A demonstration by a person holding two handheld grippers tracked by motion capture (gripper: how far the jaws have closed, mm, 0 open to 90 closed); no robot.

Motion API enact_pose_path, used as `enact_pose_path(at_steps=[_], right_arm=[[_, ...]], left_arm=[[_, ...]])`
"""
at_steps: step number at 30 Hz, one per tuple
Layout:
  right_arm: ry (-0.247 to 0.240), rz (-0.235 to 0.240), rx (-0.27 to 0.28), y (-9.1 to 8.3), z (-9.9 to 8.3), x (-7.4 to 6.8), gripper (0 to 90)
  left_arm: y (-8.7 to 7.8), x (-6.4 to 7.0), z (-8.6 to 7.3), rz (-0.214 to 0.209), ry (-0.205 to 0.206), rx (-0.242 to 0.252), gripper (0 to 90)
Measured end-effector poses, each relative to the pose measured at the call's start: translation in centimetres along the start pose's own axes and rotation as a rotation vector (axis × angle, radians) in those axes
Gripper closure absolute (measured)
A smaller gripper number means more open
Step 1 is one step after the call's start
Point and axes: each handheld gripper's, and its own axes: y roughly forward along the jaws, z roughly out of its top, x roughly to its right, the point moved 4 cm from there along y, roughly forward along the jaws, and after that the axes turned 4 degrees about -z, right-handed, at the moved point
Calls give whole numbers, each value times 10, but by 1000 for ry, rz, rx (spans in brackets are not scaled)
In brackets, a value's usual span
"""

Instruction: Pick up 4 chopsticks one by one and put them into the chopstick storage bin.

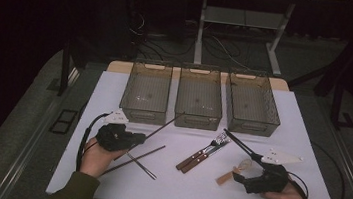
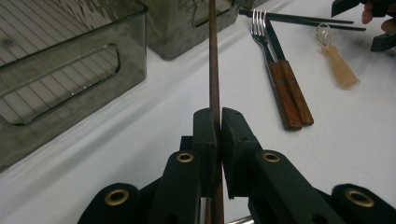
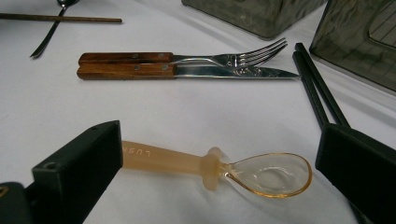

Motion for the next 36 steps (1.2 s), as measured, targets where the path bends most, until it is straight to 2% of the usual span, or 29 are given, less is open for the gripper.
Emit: enact_pose_path(at_steps=[5, 9, 23, 32, 36], right_arm=[[5, -1, -3, -1, 0, 1, 5], [-22, 16, -15, 0, -1, -1, 5], [2, 16, -28, 0, -1, 2, 5], [8, 18, -33, 0, -1, 3, 5], [9, 16, -30, 0, -1, 3, 5]], left_arm=[[0, -3, 5, 7, -5, 6, 846], [0, -6, 10, 10, -5, 15, 846], [3, -21, 29, 30, -35, 37, 846], [9, -32, 41, 40, -38, 39, 847], [8, -39, 49, 54, -44, 58, 847]])
